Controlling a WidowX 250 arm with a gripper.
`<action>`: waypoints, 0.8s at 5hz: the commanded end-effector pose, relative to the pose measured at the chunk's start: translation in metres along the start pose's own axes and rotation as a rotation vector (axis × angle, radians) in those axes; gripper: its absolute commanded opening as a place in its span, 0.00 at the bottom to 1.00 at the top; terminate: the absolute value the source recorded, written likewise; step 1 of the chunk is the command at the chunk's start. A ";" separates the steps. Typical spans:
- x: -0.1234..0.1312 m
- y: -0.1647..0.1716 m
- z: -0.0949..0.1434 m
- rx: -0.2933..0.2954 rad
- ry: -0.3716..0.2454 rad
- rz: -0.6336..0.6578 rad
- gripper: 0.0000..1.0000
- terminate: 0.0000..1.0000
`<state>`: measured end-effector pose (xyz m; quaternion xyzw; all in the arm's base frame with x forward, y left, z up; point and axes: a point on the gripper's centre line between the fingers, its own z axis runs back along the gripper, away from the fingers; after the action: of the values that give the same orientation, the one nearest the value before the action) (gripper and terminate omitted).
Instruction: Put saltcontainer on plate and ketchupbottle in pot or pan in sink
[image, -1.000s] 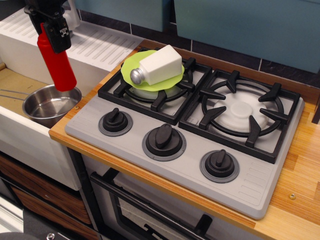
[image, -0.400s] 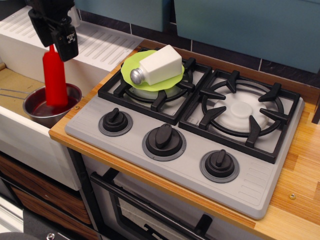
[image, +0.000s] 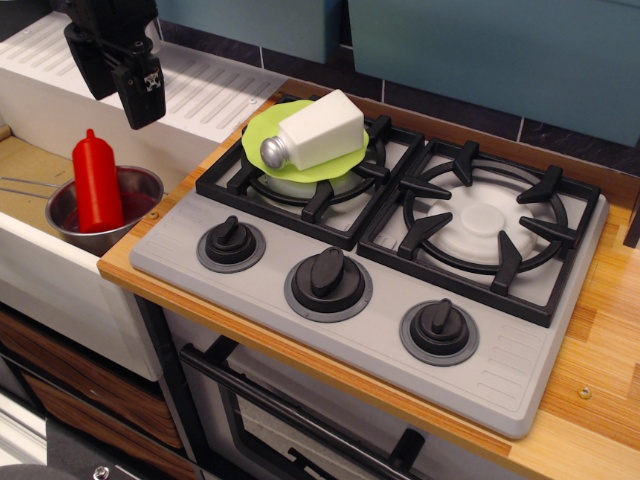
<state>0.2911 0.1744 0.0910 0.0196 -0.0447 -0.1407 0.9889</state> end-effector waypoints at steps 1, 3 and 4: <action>0.011 -0.004 0.028 0.075 -0.059 -0.022 1.00 0.00; 0.016 -0.015 0.064 0.003 -0.009 -0.021 1.00 0.00; 0.024 -0.025 0.081 -0.017 0.034 0.016 1.00 0.00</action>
<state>0.2914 0.1414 0.1432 -0.0142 0.0117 -0.1328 0.9910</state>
